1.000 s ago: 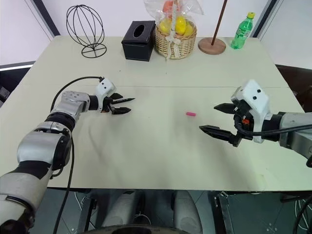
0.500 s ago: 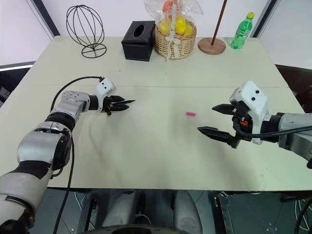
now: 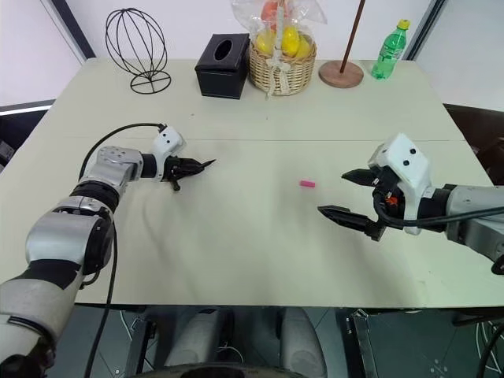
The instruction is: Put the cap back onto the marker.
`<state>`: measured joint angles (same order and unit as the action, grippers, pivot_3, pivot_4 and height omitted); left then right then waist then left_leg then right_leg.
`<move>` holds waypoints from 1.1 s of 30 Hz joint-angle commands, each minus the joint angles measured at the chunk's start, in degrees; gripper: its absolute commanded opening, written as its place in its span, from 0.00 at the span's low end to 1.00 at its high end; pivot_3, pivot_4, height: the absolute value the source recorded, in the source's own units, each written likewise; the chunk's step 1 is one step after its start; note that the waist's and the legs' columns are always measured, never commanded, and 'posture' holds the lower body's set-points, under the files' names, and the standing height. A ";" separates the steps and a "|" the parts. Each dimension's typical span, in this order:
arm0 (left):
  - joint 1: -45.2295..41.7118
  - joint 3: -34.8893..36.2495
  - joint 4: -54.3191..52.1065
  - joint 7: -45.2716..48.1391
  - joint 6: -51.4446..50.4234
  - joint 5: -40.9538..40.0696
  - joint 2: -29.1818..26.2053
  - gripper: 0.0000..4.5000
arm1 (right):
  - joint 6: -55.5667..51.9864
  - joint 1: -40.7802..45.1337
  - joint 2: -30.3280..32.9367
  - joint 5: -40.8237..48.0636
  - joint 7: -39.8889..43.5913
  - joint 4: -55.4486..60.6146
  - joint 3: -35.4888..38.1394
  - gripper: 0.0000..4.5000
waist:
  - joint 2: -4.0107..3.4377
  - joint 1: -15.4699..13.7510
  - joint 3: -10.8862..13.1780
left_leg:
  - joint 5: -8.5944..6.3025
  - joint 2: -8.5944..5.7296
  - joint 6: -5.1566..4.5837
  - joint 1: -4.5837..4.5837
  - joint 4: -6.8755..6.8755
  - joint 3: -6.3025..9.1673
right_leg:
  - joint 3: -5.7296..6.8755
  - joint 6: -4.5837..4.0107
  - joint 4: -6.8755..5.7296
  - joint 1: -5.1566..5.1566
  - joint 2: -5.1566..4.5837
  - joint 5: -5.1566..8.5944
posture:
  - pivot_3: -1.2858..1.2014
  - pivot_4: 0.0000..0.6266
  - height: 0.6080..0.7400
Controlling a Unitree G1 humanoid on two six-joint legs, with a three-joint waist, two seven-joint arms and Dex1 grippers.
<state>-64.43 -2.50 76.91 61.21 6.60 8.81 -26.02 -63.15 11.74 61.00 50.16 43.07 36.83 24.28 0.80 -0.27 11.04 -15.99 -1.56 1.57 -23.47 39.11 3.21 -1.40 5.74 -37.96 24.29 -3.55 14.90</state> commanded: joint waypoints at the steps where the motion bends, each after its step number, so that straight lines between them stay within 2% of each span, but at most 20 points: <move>1: -0.10 0.03 0.01 1.34 0.61 0.62 -1.27 0.15 | 2.30 0.17 -0.17 -1.00 -0.59 -0.16 -0.24 1.00 | 0.00 0.02 0.00 | 0.00 0.00 0.00 0.00 0.00 0.00 | 0.00 0.00 0.00 0.00 0.00 0.00 | 0.52 0.24 1.00; 5: -1.64 -0.10 -0.81 5.17 3.24 0.55 -2.27 0.15 | 6.26 -0.07 0.29 -5.33 -0.65 -2.07 -2.75 1.00 | 0.00 0.02 0.00 | 0.00 0.00 0.00 0.00 0.00 0.00 | 0.00 0.00 0.00 0.00 0.00 0.00 | 0.52 0.24 1.00; 12: -8.15 0.13 -4.61 21.98 8.44 -1.50 -4.91 0.15 | 14.10 3.08 -1.90 -11.41 0.96 -10.93 -8.39 1.00 | 0.04 -0.08 0.03 | 0.00 -0.04 0.00 -0.02 0.02 -0.03 | 0.01 0.00 0.01 0.00 0.01 0.00 | 0.52 0.24 1.00; 15: -11.28 -0.35 -8.02 29.87 6.46 -4.99 -6.14 0.15 | 17.28 5.20 -3.54 -13.72 1.67 -15.01 -11.18 1.00 | 0.04 0.05 0.03 | 0.00 -0.06 0.00 -0.02 0.01 -0.04 | 0.01 0.00 0.02 0.00 0.02 0.00 | 0.52 0.24 1.00; 19: -13.01 -5.61 -14.38 31.29 0.82 -12.53 -9.05 0.15 | 20.86 7.27 -5.71 -16.76 2.75 -19.66 -14.31 1.00 | 0.04 0.95 0.03 | 0.00 0.01 0.00 -0.02 0.00 0.02 | 0.00 0.00 0.01 0.00 0.04 0.01 | 0.52 0.24 1.00; 24: -12.09 -5.32 -12.64 31.22 0.62 -11.73 -12.03 0.15 | 22.56 9.04 -8.58 -18.36 2.72 -21.35 -16.08 1.00 | 0.03 1.56 0.03 | 0.00 0.03 0.00 0.00 0.00 0.00 | -0.02 0.00 -0.03 0.04 0.11 0.01 | 0.52 0.24 1.00; 27: -9.60 -5.09 -11.52 30.76 0.85 -10.74 -13.69 0.33 | 22.78 9.27 -9.43 -19.05 2.74 -21.43 -16.48 1.00 | 0.00 1.53 0.04 | 0.00 0.05 0.00 0.00 -0.01 0.00 | -0.03 -0.01 -0.04 0.06 0.18 0.02 | 0.52 0.24 1.00; 32: -3.98 -4.55 -13.17 29.85 0.87 -10.09 -14.56 0.91 | 22.60 9.79 -9.11 -19.46 3.61 -21.77 -16.08 1.00 | 0.01 1.15 0.04 | 0.00 0.08 0.00 0.00 0.00 0.00 | -0.05 -0.01 -0.04 0.06 0.14 0.02 | 0.52 0.24 1.00; 33: -2.65 -4.26 -14.09 29.65 0.80 -10.43 -14.24 0.99 | 22.59 9.97 -9.11 -19.60 3.69 -21.91 -16.03 1.00 | 0.01 0.98 0.04 | 0.00 0.07 0.00 -0.02 0.01 0.01 | -0.04 -0.01 -0.04 0.06 0.14 0.02 | 0.52 0.24 1.00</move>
<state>-66.99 -8.08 64.93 91.32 7.04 -1.21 -39.96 -41.29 20.51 51.61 30.60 46.46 14.40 7.05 0.80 0.70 11.08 -15.99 -1.49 1.57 -23.50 39.13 3.23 -1.43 5.73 -38.00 24.34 -3.43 14.92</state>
